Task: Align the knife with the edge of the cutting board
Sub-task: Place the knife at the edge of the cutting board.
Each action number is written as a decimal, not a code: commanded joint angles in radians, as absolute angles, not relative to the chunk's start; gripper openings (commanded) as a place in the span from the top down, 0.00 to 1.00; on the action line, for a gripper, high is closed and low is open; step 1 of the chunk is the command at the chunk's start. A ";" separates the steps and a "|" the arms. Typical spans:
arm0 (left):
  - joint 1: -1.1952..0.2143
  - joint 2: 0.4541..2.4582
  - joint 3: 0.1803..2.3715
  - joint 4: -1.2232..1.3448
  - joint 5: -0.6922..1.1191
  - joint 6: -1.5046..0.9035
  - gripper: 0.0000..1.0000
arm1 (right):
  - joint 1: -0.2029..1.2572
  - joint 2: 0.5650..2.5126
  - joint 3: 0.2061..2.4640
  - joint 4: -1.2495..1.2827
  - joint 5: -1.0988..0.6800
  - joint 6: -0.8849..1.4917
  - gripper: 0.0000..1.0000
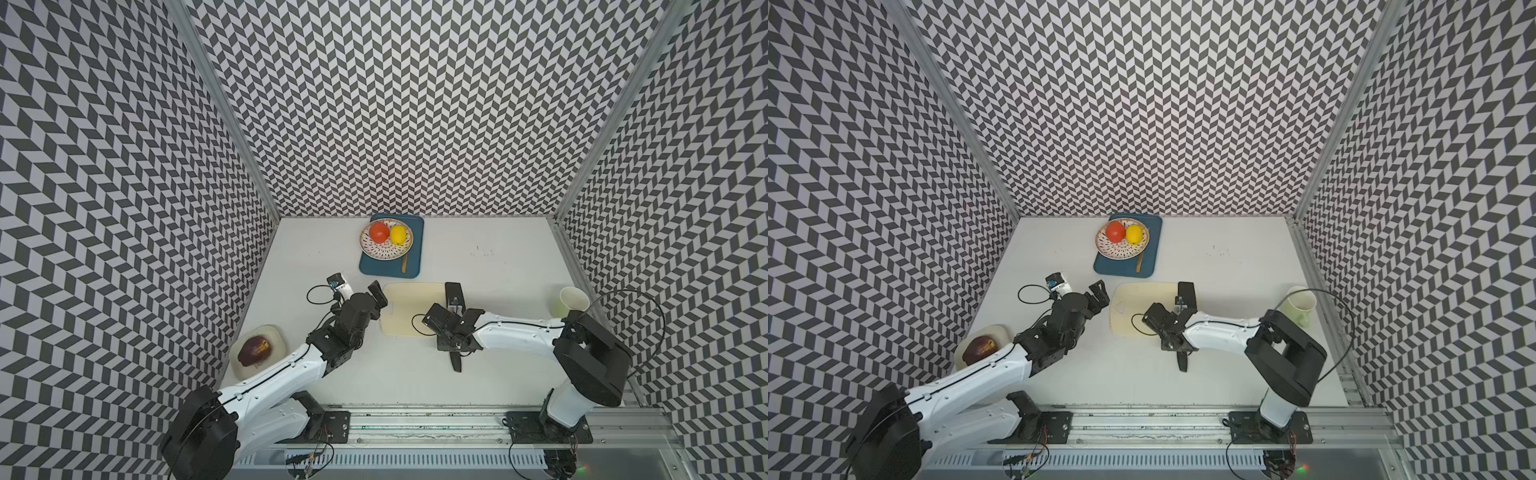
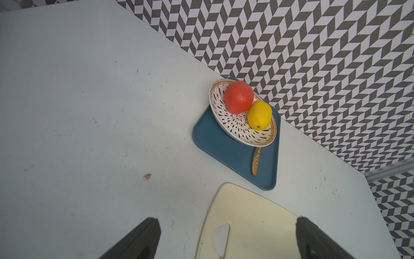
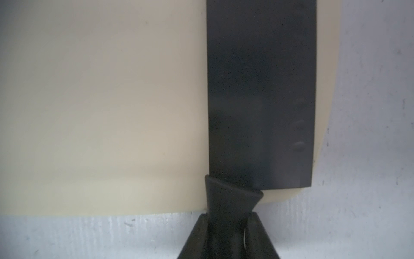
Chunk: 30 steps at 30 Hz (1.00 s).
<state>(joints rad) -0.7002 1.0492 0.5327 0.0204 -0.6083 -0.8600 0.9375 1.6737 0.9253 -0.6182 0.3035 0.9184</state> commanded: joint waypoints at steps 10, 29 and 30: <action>-0.706 1.058 0.532 0.021 -0.620 -0.847 0.00 | 0.937 1.640 0.879 -0.593 0.307 0.963 0.76; -0.706 1.049 0.532 0.018 -0.621 -0.842 0.00 | 0.984 1.628 0.902 -0.620 0.311 0.973 0.49; -0.706 1.049 0.531 0.018 -0.621 -0.842 0.00 | 0.983 1.621 0.905 -0.627 0.315 0.976 0.48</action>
<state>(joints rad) -0.7002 1.0531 0.5327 0.0204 -0.6083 -0.8566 0.9741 1.6493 0.8913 -0.6075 0.3038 0.9581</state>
